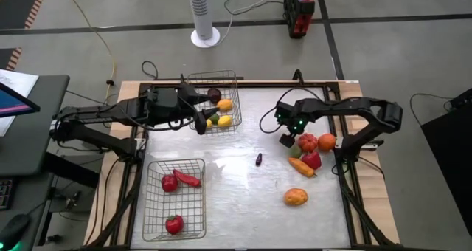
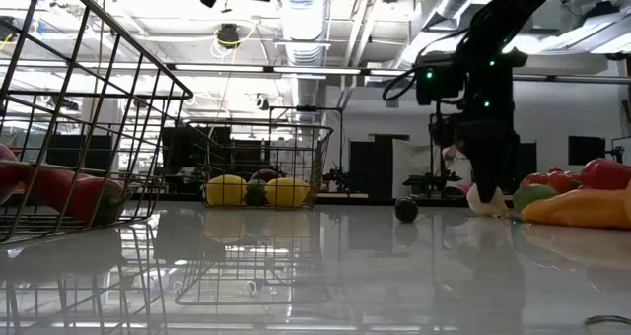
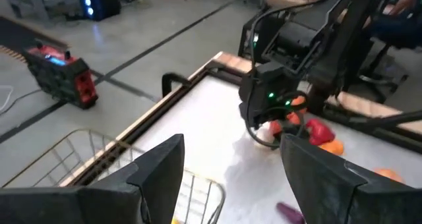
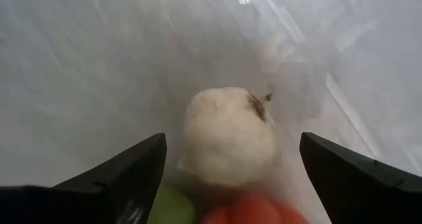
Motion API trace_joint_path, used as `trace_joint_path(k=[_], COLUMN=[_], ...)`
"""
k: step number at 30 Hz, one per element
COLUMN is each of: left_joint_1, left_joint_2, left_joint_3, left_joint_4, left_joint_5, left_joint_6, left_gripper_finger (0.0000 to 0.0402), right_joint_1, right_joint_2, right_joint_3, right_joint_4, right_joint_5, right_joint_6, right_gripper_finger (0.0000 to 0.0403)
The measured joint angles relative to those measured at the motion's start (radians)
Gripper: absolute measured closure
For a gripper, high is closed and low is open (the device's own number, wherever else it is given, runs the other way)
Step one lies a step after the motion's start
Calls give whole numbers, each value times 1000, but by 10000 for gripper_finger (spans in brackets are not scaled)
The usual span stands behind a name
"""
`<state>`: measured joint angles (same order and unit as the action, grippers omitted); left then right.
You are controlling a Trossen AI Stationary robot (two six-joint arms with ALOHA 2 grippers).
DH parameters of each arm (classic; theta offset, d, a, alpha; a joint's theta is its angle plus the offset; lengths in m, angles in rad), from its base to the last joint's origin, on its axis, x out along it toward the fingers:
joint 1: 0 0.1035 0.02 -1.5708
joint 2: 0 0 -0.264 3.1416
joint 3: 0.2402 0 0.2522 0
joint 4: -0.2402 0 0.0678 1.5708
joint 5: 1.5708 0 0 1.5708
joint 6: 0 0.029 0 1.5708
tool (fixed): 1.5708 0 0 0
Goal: Sort produce into baskets
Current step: Put the white garlic into the bottom wire basket
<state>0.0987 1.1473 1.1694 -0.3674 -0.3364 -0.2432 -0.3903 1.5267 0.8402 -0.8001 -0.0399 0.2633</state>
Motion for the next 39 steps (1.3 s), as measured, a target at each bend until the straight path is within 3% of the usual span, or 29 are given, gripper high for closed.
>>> trace_joint_path(k=[12,17,22,27,31,36,39], left_joint_1=[9,9,30,75,118,174,212], left_joint_2=[-2,-28,-68,-129,-173,-224,-242], left_joint_3=[0,0,0,0,0,0,0], left_joint_4=[-19,-19,-17,-35,-46,-131,-195], left_joint_5=[8,-97,-196,-125,-41,-20,50], left_joint_6=[36,91,157,102,99,17,-52], left_gripper_finger=[163,163,163,163,163,163,163], right_joint_1=[45,72,166,277,341,385,412], right_joint_2=[22,2,-14,-3,29,143,248], right_joint_3=[14,98,224,337,384,528,652], right_joint_4=[66,89,240,533,756,758,753], right_joint_5=[-28,-155,-198,-191,-108,-93,-134], right_joint_6=[43,46,90,120,121,78,46], right_gripper_finger=[132,170,182,172,172,173,173])
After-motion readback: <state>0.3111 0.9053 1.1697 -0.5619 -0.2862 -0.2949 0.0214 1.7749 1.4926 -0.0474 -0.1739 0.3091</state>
